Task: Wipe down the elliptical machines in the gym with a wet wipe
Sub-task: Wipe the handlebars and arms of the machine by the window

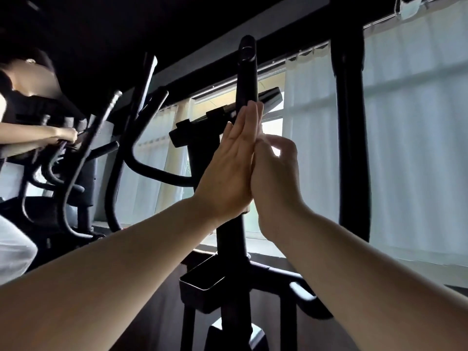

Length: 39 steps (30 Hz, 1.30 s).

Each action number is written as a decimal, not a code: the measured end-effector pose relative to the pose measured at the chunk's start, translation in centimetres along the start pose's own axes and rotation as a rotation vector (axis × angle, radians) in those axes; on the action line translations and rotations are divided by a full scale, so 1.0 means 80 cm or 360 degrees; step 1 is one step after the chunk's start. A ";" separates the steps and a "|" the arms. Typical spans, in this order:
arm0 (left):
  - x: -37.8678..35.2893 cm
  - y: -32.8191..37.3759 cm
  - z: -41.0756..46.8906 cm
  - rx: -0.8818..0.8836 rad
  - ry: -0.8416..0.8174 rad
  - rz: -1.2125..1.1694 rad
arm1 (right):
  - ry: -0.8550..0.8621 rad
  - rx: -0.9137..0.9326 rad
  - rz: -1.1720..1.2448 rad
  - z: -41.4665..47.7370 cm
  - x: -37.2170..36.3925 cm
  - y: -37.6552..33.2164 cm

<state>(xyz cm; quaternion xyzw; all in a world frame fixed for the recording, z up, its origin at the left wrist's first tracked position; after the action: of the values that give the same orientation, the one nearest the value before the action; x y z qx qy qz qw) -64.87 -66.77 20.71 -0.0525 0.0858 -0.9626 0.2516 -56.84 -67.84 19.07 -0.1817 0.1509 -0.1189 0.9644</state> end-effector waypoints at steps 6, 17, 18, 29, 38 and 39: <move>0.024 -0.008 0.008 -0.0043 -0.0099 -0.0255 | 0.0441 -0.0092 -0.0053 0.011 0.024 0.020; 0.014 -0.012 0.052 -0.0108 -0.0075 0.0090 | 0.0600 -0.0081 0.0064 -0.002 0.001 0.042; 0.012 -0.011 0.052 -0.0126 -0.0080 0.0096 | 0.0635 -0.0081 0.0093 -0.004 0.001 0.044; 0.014 -0.007 0.048 -0.0285 -0.0038 0.0250 | 0.0914 -0.0280 0.0468 -0.005 -0.003 0.077; 0.015 0.006 0.048 -0.0602 0.0013 0.0717 | 0.1043 -0.0329 0.0835 0.004 0.005 0.114; 0.014 0.006 0.049 -0.0629 -0.0019 0.0727 | 0.1018 -0.0306 0.0875 0.004 -0.001 0.112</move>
<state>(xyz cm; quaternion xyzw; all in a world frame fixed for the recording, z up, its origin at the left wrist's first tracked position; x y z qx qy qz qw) -65.04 -68.28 24.55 -0.0853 0.2796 -0.8455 0.4469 -55.23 -59.62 15.89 -0.1778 0.4952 0.1067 0.8436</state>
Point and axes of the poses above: each hand's wrist, its own z-axis towards the middle knuckle, its own x-axis out of the back of the hand, y = z × x, the point moved 9 cm from there along z, towards the middle knuckle, and after that the axes turned 12 degrees about x, right-handed, at the moved point
